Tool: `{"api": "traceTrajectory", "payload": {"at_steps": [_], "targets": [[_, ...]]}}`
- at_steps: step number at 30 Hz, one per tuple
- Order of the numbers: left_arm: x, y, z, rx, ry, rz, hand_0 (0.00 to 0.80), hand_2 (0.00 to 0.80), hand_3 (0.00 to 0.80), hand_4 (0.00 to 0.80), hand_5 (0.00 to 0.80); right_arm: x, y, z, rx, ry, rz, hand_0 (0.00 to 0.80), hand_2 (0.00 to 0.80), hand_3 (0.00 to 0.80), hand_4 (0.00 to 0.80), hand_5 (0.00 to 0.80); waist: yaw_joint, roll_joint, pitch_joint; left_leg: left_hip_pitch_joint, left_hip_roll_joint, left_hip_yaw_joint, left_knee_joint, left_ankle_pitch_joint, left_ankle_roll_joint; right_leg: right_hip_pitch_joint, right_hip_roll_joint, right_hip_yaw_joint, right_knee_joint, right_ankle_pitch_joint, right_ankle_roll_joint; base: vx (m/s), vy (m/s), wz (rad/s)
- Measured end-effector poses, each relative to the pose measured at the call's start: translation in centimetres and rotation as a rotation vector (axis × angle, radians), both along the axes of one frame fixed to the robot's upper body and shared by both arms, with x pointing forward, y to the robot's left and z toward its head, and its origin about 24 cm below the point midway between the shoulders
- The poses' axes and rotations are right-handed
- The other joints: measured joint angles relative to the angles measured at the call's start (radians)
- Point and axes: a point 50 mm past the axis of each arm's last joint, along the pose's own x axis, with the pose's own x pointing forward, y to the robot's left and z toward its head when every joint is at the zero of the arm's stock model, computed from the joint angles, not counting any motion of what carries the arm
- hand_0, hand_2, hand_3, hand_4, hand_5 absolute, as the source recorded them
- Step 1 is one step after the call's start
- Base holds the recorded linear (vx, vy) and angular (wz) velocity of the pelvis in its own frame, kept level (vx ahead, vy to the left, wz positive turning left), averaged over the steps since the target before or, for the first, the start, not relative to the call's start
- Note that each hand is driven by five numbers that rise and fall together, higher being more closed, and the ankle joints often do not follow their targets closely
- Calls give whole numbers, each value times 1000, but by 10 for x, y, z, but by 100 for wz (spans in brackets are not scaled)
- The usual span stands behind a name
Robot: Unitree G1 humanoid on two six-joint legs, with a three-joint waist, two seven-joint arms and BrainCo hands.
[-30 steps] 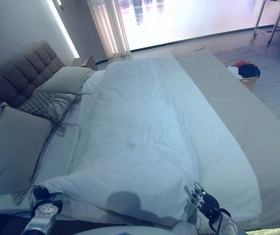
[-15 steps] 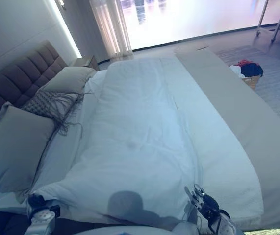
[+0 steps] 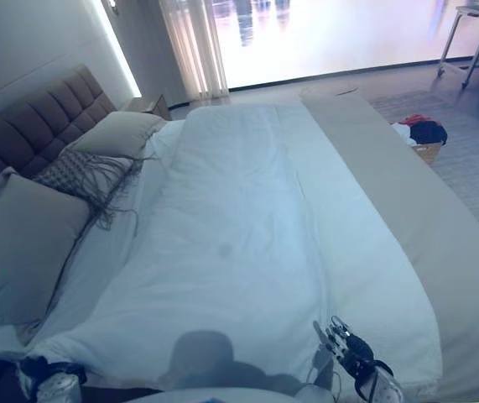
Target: Make the bed neatly
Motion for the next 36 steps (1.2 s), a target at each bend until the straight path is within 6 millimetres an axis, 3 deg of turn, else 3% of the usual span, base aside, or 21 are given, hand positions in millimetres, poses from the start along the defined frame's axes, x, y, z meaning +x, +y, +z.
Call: {"api": "traceTrajectory", "payload": {"at_steps": [3,7,13,17,20,21,22,23,29,32,34,36], "targets": [[-5,8,1,-15,-17,83,800,800,800,800,800,0,0,0,-4,5,-3,0,0,0,0,0,-1,0,0,2,2,-1,0,14,0,8,3,-4,-12,2,0,-11,36,-4],[-6,11,2,-19,-28,122,800,800,800,800,800,1,0,0,-10,9,-7,0,0,0,0,0,-1,-1,0,2,6,-3,0,40,-31,25,7,-18,-35,7,-6,-4,3,1],[-16,18,-1,-46,-27,233,800,800,800,800,800,7,0,2,-12,-5,0,0,0,0,0,0,-3,-2,-1,4,13,-12,2,41,-31,52,14,-38,-67,13,-4,-3,2,1],[-11,22,1,-45,-37,253,800,800,800,800,800,8,3,1,-9,-4,17,0,0,0,0,0,-5,-2,-1,6,19,-23,2,43,-35,75,23,-53,-84,14,-4,3,-6,6],[-11,22,1,-45,-35,252,800,800,800,800,800,11,4,2,-5,-12,16,0,0,0,0,0,-3,-4,-1,10,20,-27,2,64,-66,87,25,-59,-97,14,-3,16,-25,5],[-11,22,1,-45,-34,251,715,715,715,715,715,12,4,3,-2,-14,14,0,0,0,0,0,-2,-4,-1,10,20,-27,3,67,-71,88,25,-60,-99,14,-3,25,-35,2],[-11,22,1,-46,-31,250,449,449,449,449,449,11,3,2,-2,-12,12,0,0,0,0,0,-2,-4,-1,12,21,-27,3,68,-72,96,26,-62,-102,14,-3,26,-36,2],[-11,23,2,-43,-31,251,0,0,0,0,0,11,3,2,-1,-10,10,0,0,0,0,0,-1,-4,-1,15,21,-27,3,68,-72,98,26,-64,-105,14,-3,28,-36,2],[-20,43,17,24,-27,302,0,0,0,0,0,9,2,1,-2,-8,-2,0,0,0,0,0,4,-4,0,17,21,-28,3,68,-72,116,27,-79,-116,14,-2,26,-29,6],[-33,70,41,135,-42,351,0,0,0,0,0,8,2,0,-5,-8,-8,0,0,0,0,0,26,-2,1,16,20,-29,3,68,-72,117,26,-82,-115,14,0,13,-33,6],[-33,88,63,227,-72,339,0,0,0,0,0,7,2,0,-4,-6,-9,0,0,0,0,0,35,3,2,14,17,-29,3,68,-72,120,23,-85,-113,11,5,6,-27,13],[-26,94,73,269,-108,310,0,0,0,0,0,6,2,-1,-3,-4,-10,0,0,0,0,0,55,7,0,4,13,-29,2,68,-72,121,21,-86,-112,8,11,6,-32,26]]}}
